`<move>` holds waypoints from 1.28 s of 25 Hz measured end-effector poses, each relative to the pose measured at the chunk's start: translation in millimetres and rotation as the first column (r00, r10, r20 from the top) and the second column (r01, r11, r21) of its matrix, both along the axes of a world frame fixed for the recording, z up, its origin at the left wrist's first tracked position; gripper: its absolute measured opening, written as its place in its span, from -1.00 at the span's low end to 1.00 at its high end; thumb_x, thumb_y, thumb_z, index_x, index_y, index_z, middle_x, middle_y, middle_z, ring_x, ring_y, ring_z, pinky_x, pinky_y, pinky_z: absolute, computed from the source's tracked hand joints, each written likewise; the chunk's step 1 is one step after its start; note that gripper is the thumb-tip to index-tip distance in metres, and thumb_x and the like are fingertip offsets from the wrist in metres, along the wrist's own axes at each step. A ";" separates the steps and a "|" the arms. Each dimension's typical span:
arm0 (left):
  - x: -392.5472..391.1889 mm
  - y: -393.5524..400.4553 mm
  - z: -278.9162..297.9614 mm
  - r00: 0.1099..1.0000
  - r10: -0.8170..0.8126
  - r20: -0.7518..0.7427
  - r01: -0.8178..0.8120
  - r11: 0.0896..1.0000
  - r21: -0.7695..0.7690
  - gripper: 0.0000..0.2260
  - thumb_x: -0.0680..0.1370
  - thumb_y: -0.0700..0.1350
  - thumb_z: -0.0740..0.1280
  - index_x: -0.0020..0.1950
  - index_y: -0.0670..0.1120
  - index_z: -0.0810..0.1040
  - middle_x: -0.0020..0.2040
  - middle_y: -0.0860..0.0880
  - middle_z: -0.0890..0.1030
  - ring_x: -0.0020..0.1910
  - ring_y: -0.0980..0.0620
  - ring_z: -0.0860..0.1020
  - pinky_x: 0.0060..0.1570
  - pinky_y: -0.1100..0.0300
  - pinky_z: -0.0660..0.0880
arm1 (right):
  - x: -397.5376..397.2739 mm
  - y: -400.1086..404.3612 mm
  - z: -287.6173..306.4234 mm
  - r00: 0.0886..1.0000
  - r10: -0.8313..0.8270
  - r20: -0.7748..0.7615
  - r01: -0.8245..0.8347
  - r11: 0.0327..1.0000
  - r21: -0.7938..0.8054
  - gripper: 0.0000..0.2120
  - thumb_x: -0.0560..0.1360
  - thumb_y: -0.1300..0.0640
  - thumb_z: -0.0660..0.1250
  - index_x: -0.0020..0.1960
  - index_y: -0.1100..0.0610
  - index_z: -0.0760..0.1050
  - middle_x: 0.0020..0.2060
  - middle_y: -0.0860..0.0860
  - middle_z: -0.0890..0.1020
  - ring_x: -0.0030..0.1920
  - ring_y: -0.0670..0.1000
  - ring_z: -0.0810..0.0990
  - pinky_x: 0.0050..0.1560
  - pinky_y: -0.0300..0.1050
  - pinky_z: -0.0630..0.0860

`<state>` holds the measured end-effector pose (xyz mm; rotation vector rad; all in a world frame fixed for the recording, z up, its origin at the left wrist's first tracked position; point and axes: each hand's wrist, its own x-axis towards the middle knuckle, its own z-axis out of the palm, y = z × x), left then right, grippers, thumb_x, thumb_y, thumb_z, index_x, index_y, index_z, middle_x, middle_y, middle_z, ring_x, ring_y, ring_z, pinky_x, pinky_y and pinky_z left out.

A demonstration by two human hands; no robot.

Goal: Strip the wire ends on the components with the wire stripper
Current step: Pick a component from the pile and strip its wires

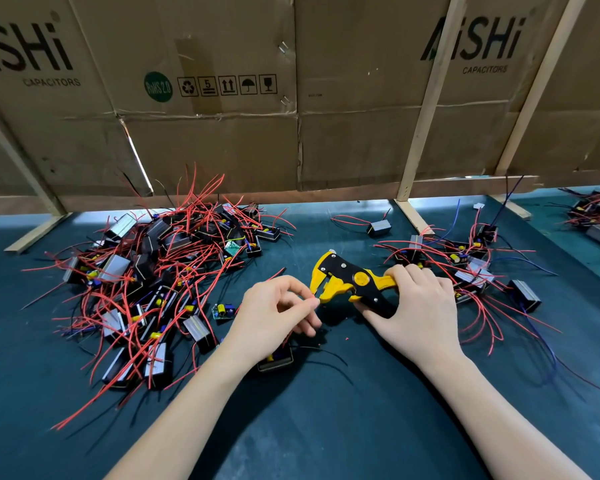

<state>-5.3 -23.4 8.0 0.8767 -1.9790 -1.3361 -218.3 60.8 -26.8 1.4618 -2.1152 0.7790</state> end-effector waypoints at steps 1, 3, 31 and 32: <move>-0.1 -0.1 0.0 1.000 0.005 -0.018 -0.004 0.999 0.044 -0.91 0.55 -0.21 0.39 -0.12 -0.20 0.54 -0.29 -0.10 0.71 -0.33 -0.06 0.69 -0.29 0.24 0.56 | 1.0 -0.1 0.4 1.000 0.007 0.002 -0.007 1.000 -0.013 -0.48 0.30 -0.31 0.42 -0.05 0.13 0.53 -0.21 -0.01 0.54 -0.13 0.14 0.52 -0.04 0.05 0.37; -0.2 -0.1 1.0 0.999 0.010 -0.039 -0.005 0.994 0.109 -0.86 0.55 -0.20 0.41 -0.14 -0.22 0.50 -0.27 -0.13 0.71 -0.29 -0.09 0.70 -0.31 0.23 0.57 | 2.8 -0.4 1.0 1.000 0.013 0.004 -0.013 0.999 -0.031 -0.47 0.29 -0.32 0.37 -0.05 0.14 0.54 -0.21 -0.01 0.54 -0.13 0.14 0.53 -0.05 0.04 0.37; 8.5 -13.8 1.3 0.997 -0.059 -0.054 0.064 0.994 0.087 -0.87 0.51 -0.39 0.34 -0.12 -0.19 0.47 -0.26 -0.14 0.70 -0.28 -0.04 0.66 -0.24 0.32 0.49 | 8.7 1.7 8.6 0.998 0.055 -0.034 -0.058 0.994 -0.087 -0.45 0.33 -0.39 0.24 -0.18 0.12 0.52 -0.31 -0.01 0.54 -0.22 0.16 0.55 -0.14 0.01 0.35; 8.8 -14.3 1.0 0.997 -0.063 -0.049 0.067 0.995 0.080 -0.87 0.51 -0.40 0.33 -0.12 -0.19 0.47 -0.27 -0.13 0.70 -0.29 -0.03 0.65 -0.23 0.30 0.50 | 8.9 1.7 8.7 0.998 0.058 -0.036 -0.061 0.994 -0.091 -0.46 0.33 -0.38 0.24 -0.19 0.12 0.53 -0.31 -0.01 0.54 -0.23 0.16 0.55 -0.14 0.01 0.36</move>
